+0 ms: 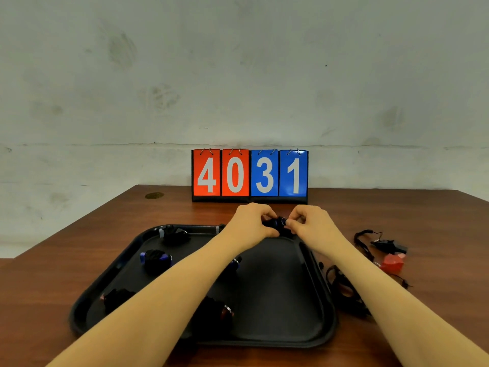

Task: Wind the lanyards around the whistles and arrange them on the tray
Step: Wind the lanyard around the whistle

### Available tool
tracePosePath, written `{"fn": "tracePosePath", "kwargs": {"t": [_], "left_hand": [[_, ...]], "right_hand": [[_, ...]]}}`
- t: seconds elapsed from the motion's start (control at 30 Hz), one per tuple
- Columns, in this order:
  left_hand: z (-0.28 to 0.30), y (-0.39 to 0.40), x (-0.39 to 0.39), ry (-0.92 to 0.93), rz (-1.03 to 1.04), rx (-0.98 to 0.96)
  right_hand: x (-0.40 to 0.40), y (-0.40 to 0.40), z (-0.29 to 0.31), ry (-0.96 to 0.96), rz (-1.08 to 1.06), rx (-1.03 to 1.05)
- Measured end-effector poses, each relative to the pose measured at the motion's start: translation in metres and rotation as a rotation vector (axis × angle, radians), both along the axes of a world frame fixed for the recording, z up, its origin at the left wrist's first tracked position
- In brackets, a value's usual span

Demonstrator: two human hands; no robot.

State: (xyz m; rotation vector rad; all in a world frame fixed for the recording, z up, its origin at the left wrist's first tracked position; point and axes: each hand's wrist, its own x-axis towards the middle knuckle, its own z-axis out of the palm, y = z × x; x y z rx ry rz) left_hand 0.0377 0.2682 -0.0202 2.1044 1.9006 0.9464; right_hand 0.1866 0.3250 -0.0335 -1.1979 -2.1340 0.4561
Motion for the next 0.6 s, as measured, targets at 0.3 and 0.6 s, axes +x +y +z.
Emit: {"fn": "tracePosePath", "kwargs": {"t": [0.3,0.6], "left_hand": [[-0.011,0.017,0.002,0.115,0.033,-0.086],[-0.016,0.030,0.006,0.152,0.097,-0.108]], "right_hand": [[0.001,0.008,-0.016,-0.205,-0.083,0.054],[-0.001,0.013,-0.020,-0.255,-0.071,-0.018]]}}
